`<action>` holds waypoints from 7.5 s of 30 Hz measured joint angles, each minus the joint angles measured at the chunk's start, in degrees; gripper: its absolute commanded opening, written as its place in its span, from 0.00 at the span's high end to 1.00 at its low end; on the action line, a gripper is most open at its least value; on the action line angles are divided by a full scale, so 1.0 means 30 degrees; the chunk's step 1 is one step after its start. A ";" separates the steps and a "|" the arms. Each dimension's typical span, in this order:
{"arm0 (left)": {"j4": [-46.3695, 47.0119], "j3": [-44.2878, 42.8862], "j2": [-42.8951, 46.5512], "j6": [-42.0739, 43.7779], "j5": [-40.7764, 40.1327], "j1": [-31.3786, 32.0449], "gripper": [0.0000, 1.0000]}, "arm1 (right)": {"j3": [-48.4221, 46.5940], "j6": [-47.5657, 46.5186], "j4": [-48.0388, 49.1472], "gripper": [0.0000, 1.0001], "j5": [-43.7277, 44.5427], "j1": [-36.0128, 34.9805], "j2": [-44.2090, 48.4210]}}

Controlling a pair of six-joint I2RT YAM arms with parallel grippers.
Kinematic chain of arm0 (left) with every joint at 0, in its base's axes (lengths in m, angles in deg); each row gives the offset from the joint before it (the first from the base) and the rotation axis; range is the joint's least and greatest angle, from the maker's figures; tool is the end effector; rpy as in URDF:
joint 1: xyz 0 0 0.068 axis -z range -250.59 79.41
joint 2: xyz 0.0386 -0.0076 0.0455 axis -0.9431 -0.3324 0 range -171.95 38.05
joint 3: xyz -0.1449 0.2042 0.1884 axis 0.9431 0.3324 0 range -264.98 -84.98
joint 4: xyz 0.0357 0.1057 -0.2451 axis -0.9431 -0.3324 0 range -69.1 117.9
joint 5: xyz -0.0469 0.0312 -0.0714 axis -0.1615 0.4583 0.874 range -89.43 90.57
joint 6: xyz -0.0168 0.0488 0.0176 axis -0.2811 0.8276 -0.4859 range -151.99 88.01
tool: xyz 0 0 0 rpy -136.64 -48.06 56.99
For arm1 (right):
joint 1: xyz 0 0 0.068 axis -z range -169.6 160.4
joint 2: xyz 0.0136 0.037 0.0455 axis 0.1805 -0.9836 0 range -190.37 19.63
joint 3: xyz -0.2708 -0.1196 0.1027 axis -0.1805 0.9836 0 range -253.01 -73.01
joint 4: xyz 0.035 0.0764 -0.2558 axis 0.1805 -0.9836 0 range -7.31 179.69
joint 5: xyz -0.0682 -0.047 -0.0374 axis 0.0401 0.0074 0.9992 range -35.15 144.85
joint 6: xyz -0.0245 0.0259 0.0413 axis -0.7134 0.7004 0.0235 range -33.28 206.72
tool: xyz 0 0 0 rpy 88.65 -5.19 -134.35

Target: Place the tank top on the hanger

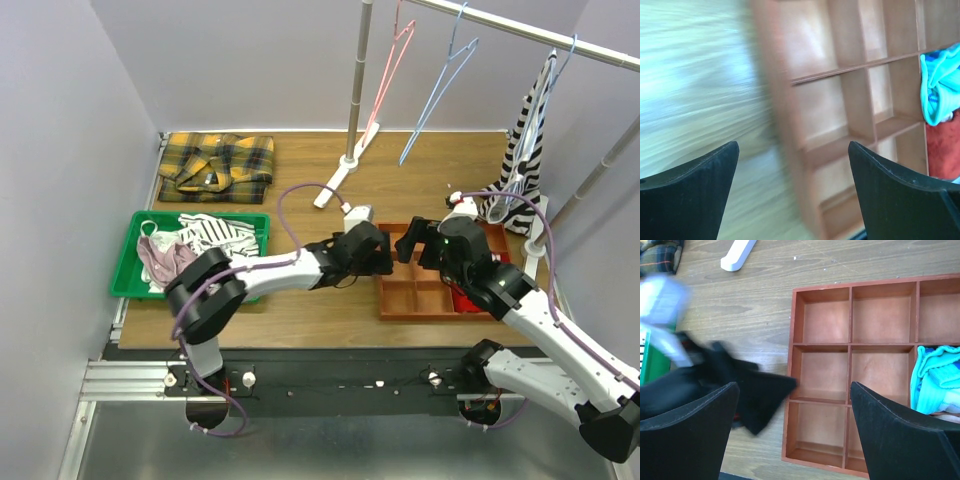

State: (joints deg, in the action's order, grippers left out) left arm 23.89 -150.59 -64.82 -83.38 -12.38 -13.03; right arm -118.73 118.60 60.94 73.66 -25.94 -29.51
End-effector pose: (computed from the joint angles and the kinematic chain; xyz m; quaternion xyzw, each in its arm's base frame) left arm 0.2261 -0.3403 0.2336 0.0022 0.9063 -0.2739 0.3218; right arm 0.1426 0.0903 0.3316 0.0454 0.8660 0.1490 0.4751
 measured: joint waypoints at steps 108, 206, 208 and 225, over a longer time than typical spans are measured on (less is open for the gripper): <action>-0.8196 -0.7949 -0.5909 1.0069 -0.1239 -0.1858 0.90 | 0.3024 0.2506 0.0954 0.09 0.0131 -0.0648 0.0313; -0.7293 -1.3216 1.1562 0.9180 -0.1348 -0.9165 1.00 | -2.5959 -0.3410 -0.3468 0.99 0.1078 -0.4044 -1.3391; -0.7373 -1.3814 1.1067 0.9136 -0.1239 -0.9165 1.00 | -2.9041 -0.4044 -0.4036 0.99 0.1537 -0.3963 -1.4418; -0.6798 -1.3253 1.0783 0.9122 -0.1020 -0.9165 1.00 | -2.3387 -0.4291 -0.2426 0.99 0.2193 -0.3840 -1.1315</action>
State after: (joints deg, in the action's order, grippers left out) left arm 3.49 -190.34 -32.47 -56.02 -15.44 -40.52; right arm -188.89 105.72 53.66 80.24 -37.46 -63.46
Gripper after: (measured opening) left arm 0.009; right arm 0.016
